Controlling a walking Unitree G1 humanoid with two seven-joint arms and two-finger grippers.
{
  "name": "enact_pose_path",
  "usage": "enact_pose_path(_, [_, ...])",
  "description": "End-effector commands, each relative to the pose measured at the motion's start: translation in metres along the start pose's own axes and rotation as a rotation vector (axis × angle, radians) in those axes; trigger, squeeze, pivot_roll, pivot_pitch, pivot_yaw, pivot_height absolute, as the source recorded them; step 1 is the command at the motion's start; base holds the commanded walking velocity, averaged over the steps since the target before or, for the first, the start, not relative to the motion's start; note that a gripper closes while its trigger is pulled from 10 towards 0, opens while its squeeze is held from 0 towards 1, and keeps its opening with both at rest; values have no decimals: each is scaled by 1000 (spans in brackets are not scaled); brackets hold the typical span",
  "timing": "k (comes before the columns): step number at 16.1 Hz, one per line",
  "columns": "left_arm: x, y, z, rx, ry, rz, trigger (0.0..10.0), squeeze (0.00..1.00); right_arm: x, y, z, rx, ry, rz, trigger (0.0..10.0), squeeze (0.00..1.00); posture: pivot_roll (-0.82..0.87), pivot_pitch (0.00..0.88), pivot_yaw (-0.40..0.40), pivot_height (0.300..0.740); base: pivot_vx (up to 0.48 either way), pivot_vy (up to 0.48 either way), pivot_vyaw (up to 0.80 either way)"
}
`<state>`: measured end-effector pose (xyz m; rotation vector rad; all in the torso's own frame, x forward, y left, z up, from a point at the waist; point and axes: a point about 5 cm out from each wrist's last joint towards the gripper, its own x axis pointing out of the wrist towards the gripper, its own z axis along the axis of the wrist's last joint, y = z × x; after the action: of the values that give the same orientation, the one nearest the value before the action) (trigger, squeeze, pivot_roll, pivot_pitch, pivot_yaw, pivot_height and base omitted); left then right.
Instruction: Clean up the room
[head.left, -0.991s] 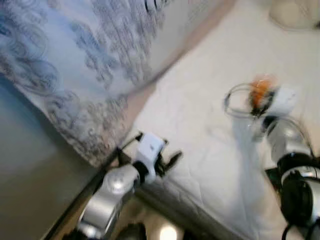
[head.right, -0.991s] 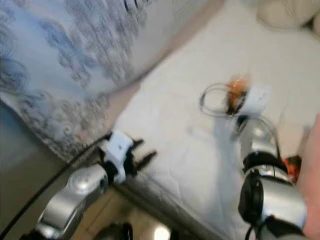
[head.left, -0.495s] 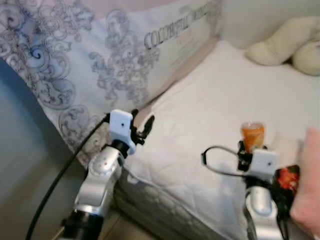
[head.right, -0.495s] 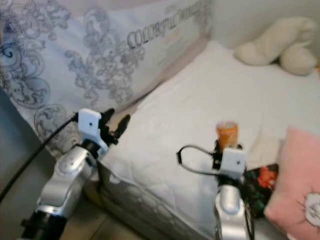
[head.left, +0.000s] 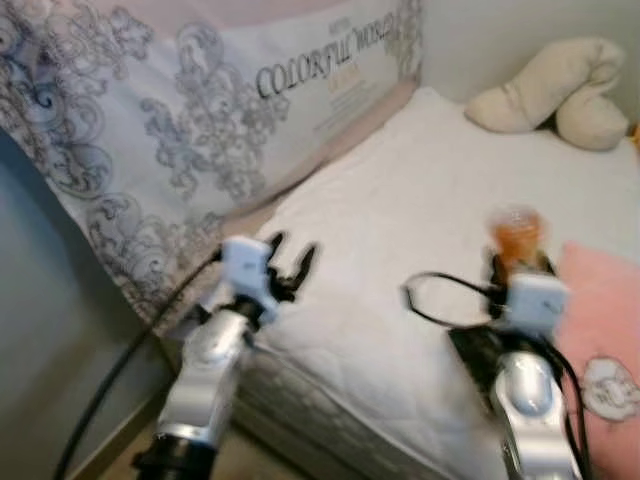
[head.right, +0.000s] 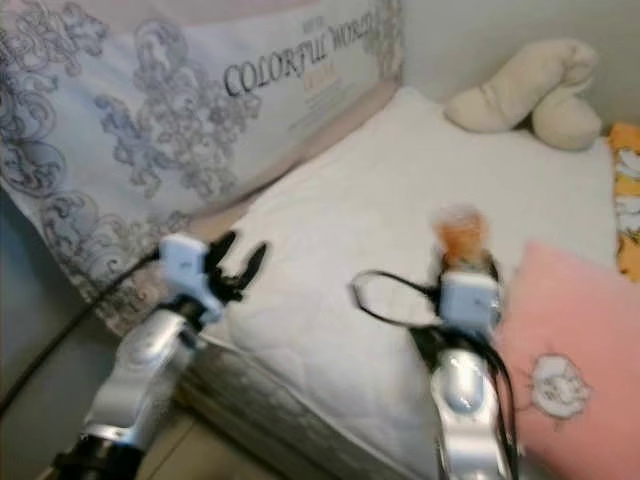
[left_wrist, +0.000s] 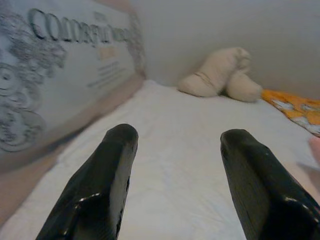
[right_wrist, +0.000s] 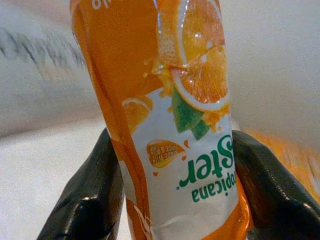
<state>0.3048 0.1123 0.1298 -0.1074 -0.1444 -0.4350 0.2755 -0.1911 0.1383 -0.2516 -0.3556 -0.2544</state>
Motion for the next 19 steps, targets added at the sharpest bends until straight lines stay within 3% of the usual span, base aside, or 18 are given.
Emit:
enact_pose_path(1, [5, -9, 0, -5, -12, -31, 10000, 0, 23, -11, 47, -33, -221, -24, 10000, 0, 180, 0, -4, 740, 0, -480, 0])
enact_pose_path(4, [5, -17, 2, -27, -26, -85, 10000, 0, 27, -18, 51, -42, -226, -35, 10000, 0, 174, 0, -3, 740, 0, -480, 0])
enact_pose_path(7, [3, -25, -3, -20, -8, -156, 10000, 0, 21, -18, 37, -41, -118, -38, 10000, 0, 158, 0, 7, 740, 0, -320, -410])
enact_pose_path(9, [7, -20, -11, 91, 49, -81, 10000, 0, 18, -14, 38, -48, -124, -14, 10000, 0, 153, 0, 12, 740, 0, 0, -756])
enact_pose_path(12, [9, -18, -8, 51, 32, -104, 10000, 0, 19, -13, 32, -33, -89, -25, 10000, 0, 150, 0, 10, 740, 0, 0, -763])
enact_pose_path(16, [7, -10, -12, 50, 45, -53, 10000, 0, 16, -10, 23, 3, -40, -13, 10000, 0, 151, 0, 6, 740, 0, 0, -764])
enact_pose_path(18, [4, -9, -13, 0, 40, -67, 10000, 0, 12, -11, 18, 5, -11, 2, 10000, 0, 152, 0, -1, 740, 0, 0, -769])
enact_pose_path(19, [4, -11, -12, 25, 31, -61, 10000, 0, 12, -13, 14, 1, 1, 3, 10000, 0, 153, 0, -4, 740, 0, -461, -769])
